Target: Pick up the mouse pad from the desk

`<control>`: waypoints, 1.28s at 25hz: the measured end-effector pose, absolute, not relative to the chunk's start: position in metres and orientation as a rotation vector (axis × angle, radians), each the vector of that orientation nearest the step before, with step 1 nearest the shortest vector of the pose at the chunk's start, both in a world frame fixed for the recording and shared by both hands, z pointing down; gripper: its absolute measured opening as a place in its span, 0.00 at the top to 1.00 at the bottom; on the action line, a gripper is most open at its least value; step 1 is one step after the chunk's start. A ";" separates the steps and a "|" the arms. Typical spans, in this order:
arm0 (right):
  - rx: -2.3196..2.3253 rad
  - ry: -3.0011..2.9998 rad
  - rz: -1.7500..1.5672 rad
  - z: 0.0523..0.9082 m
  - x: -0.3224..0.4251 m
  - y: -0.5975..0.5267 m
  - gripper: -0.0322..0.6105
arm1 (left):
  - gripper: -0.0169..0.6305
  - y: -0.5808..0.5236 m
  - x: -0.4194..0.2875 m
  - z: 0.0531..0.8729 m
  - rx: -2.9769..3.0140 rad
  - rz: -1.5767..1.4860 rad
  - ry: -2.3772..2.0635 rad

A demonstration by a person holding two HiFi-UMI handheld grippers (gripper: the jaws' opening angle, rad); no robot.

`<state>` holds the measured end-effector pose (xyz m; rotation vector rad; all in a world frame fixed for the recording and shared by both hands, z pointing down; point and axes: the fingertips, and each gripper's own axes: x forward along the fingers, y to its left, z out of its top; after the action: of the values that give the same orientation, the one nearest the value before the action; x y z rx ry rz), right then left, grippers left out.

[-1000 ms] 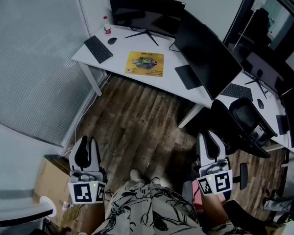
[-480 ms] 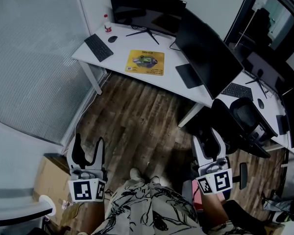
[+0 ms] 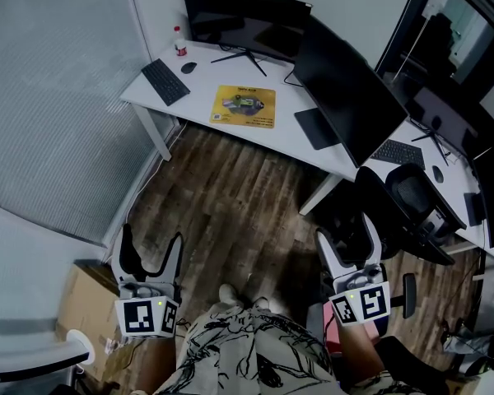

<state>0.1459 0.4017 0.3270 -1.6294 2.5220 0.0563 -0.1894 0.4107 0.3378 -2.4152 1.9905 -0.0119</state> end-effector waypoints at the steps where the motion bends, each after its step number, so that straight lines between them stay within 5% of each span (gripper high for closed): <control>1: -1.629 2.522 0.054 0.327 0.145 0.401 0.35 | 0.30 0.410 -0.190 0.337 -2.421 -0.006 1.990; 11: -1.634 2.484 0.042 0.325 0.145 0.397 0.15 | 0.18 0.406 -0.191 0.339 -2.421 0.000 1.997; 32: -1.725 2.446 0.032 0.333 0.110 0.383 0.14 | 0.16 0.376 -0.224 0.348 -2.478 0.008 1.928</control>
<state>0.1098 0.3828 0.3331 -1.7249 2.4462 0.0315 -0.2243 0.3764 0.3476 -2.4777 1.9279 0.0079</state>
